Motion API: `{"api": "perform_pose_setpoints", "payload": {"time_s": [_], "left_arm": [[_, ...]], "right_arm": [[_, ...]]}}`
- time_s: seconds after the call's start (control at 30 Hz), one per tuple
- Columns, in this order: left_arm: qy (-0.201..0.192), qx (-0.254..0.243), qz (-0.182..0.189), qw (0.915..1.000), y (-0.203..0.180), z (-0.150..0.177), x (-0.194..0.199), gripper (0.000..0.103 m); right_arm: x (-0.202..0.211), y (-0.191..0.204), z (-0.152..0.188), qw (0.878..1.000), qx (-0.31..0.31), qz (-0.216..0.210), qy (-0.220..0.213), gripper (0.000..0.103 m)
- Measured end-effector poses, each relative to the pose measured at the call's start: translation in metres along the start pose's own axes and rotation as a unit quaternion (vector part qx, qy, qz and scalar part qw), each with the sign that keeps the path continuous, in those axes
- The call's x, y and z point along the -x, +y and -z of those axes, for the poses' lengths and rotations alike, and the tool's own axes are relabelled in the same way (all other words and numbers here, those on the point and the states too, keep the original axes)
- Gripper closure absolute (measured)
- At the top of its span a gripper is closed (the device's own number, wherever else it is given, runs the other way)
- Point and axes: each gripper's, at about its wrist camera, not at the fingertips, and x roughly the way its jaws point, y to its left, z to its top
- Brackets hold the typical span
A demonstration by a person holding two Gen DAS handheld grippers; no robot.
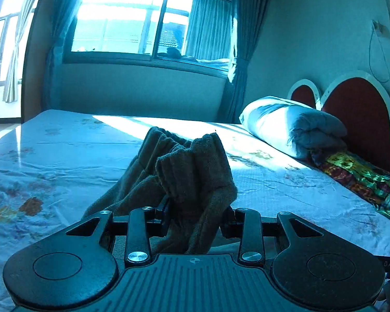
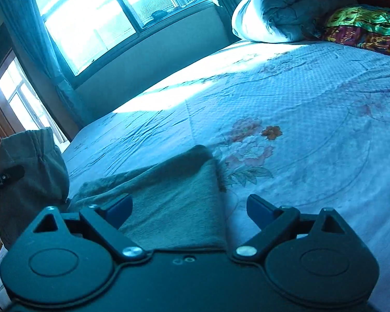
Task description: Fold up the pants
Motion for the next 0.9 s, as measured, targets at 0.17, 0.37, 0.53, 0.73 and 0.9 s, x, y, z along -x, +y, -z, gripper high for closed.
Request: {"api": "perform_pose_setpoints", "payload": {"time_s": [0.17,0.37,0.53,0.73,0.9], "left_arm": [[0.070,0.012,0.119,0.9903,-0.080,0.026,-0.040,0.065],[0.111,0.014,0.117,0.9868,-0.082,0.079,-0.008,0.049],[0.081,0.057,0.115,0.9884,-0.042,0.078,0.019,0.000],[0.067,0.051,0.054,0.9950,0.001,0.080,0.059,0.000],[0.091,0.033,-0.008,0.9953,0.044,0.102,0.084,0.000]], "right_arm": [[0.017,-0.054,-0.014,0.997,-0.072,0.022,-0.026,0.014],[0.024,-0.078,-0.014,0.993,-0.112,0.005,-0.046,0.013],[0.014,-0.060,-0.011,0.992,-0.117,-0.027,-0.029,0.013],[0.012,-0.041,-0.007,0.984,-0.142,-0.107,0.006,0.013],[-0.001,-0.026,0.001,0.977,-0.159,-0.132,0.052,0.019]]}}
